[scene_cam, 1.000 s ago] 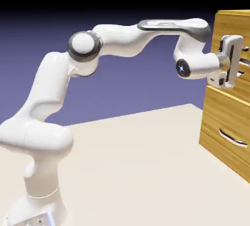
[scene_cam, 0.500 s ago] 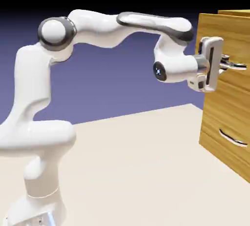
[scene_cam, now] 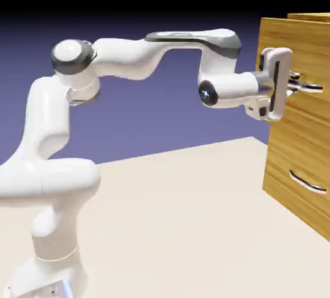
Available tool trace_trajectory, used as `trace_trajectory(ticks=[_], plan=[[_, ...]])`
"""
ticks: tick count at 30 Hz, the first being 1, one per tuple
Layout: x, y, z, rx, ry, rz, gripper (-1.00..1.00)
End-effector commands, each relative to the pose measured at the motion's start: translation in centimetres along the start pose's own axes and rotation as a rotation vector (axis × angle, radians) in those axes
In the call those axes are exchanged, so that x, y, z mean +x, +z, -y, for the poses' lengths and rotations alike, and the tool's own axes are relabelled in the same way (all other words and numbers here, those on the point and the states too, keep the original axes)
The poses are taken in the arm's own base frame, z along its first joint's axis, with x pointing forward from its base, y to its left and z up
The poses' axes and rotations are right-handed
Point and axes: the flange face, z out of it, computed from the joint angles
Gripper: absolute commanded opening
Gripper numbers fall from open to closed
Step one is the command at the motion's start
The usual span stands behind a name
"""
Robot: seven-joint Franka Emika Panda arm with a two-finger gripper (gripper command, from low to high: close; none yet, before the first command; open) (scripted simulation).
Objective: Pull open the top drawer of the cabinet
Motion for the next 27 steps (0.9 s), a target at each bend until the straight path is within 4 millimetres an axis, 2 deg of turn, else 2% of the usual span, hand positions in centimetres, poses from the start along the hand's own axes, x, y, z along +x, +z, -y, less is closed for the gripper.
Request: trace_trajectory(ticks=[1,18,24,27], plan=[[0.0,-0.1,-0.1,0.000,0.001,0.001,-1.00],[0.2,-0.9,-0.3,-0.005,0.000,0.000,-1.00],[0.1,-1.8,-0.1,-0.001,0.002,-0.001,-1.00],[0.2,-2.8,-0.2,-0.003,0.001,-0.002,-1.00]])
